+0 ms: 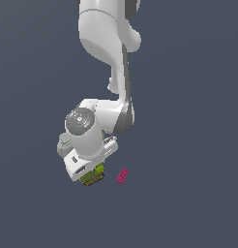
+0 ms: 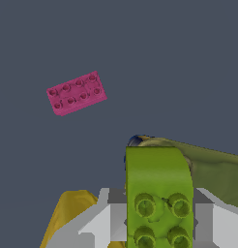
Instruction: Pick up a designated object from a clutter of objects.
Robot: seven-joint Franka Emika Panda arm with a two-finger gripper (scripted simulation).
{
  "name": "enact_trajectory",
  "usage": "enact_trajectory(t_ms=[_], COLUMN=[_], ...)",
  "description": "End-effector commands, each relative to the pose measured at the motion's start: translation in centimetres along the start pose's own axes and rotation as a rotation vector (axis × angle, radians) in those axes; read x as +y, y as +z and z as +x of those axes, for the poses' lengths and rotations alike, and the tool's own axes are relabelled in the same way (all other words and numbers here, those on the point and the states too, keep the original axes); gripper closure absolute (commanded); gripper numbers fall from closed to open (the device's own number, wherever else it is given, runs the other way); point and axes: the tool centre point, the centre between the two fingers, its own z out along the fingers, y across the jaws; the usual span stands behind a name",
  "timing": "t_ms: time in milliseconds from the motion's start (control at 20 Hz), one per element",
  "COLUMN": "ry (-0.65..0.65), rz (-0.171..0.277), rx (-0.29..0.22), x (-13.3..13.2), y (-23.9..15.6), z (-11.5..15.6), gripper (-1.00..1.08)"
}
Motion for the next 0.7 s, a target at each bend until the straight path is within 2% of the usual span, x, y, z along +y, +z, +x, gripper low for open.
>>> enact_trajectory(t_ms=[0, 350, 650], ry=[0.000, 0.000, 0.000], rz=[-0.001, -0.001, -0.001], rx=[0.000, 0.000, 0.000], x=[-0.1, -1.2, -3.1], y=[-0.3, -3.0, -7.5], z=[0.0, -0.1, -0.2], gripper=[1.08, 1.08, 1.08])
